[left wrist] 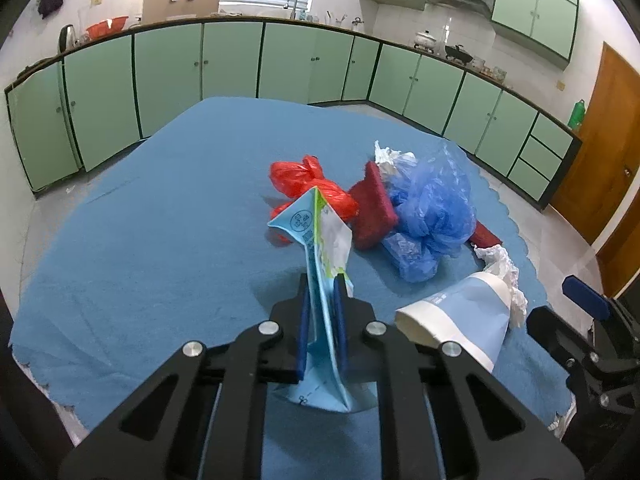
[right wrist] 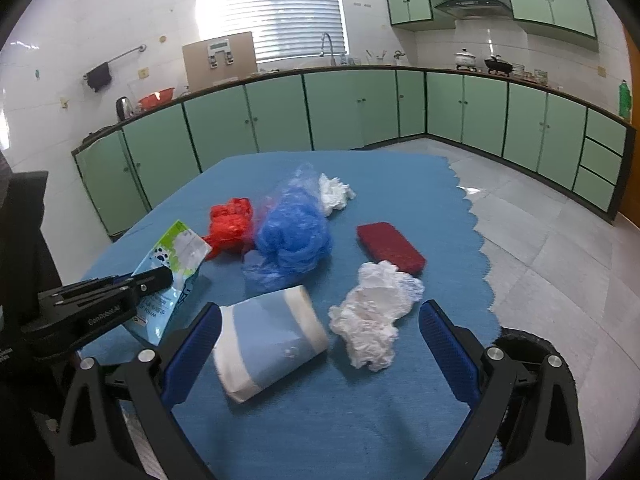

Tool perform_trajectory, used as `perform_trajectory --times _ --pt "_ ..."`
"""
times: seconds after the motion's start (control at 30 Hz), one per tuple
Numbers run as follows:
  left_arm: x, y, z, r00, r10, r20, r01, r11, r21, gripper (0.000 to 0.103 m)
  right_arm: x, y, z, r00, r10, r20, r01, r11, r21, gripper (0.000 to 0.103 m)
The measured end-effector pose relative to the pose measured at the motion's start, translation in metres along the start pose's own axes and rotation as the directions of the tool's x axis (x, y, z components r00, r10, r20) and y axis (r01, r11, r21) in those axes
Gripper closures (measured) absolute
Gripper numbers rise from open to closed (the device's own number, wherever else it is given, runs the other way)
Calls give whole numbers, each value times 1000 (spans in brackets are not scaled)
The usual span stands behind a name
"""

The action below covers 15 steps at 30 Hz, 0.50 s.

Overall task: Collect trash
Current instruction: 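Grasp the white-and-blue paper bowl with the right tool while the left tool holds the carton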

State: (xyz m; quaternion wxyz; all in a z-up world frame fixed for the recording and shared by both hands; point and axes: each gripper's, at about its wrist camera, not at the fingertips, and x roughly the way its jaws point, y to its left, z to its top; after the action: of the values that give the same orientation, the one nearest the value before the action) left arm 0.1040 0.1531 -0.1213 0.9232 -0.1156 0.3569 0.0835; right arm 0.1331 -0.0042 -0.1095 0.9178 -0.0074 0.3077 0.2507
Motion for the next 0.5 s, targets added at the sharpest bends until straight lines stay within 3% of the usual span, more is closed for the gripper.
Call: perform_trajectory --times 0.27,0.5 --pt "-14 20 -4 998 56 19 -56 998 13 93 13 24 -3 998 55 -33 -57 997 -58 6" --pt "-12 28 -6 997 80 13 -80 997 14 93 34 32 -7 996 47 -78 -55 993 -109 6"
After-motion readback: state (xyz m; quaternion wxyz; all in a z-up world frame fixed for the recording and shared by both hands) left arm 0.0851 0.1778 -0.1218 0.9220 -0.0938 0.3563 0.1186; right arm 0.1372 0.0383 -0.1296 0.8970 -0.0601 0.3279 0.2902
